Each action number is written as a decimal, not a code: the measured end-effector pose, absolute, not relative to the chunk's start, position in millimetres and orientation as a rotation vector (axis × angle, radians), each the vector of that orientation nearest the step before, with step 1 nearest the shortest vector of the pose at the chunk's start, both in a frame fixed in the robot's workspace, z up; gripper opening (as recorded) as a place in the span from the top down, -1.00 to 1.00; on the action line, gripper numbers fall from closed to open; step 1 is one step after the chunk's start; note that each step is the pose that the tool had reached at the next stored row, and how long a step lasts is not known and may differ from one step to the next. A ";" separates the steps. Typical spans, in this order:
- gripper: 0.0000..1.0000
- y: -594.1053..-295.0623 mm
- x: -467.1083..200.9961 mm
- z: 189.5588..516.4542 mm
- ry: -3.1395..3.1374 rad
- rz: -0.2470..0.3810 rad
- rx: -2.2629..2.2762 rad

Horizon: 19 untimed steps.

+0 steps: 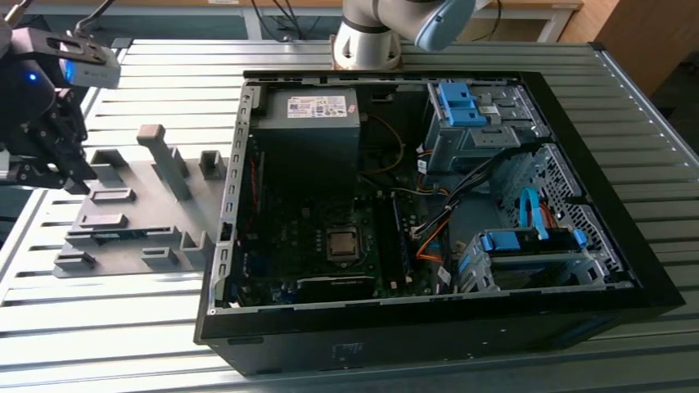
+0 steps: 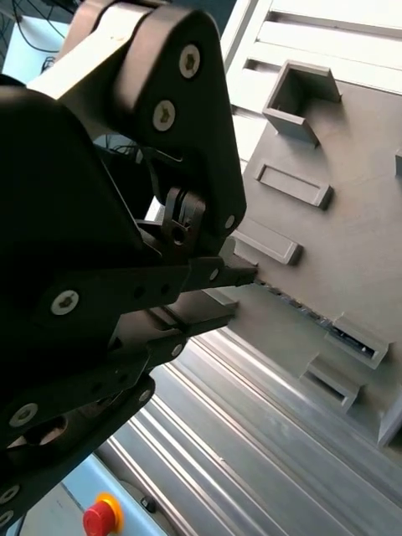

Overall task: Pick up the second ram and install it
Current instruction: 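Pick up the second ram and move it above second insertion slot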

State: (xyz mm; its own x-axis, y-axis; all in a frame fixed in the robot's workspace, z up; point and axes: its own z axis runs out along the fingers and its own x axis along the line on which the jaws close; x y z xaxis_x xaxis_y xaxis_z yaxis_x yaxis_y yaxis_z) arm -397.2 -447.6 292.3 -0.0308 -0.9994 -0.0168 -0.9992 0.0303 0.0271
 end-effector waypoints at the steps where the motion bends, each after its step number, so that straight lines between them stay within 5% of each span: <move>1: 0.40 -447.9 -397.2 290.5 -2.250 -0.049 2.182; 19: 0.26 -451.3 -400.5 257.7 -2.247 -0.049 2.185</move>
State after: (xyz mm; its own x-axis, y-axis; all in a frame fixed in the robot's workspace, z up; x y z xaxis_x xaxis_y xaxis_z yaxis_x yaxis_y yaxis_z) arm -400.5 -451.3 257.7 -0.0285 -0.9995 -0.0168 -0.9992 0.0280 0.0270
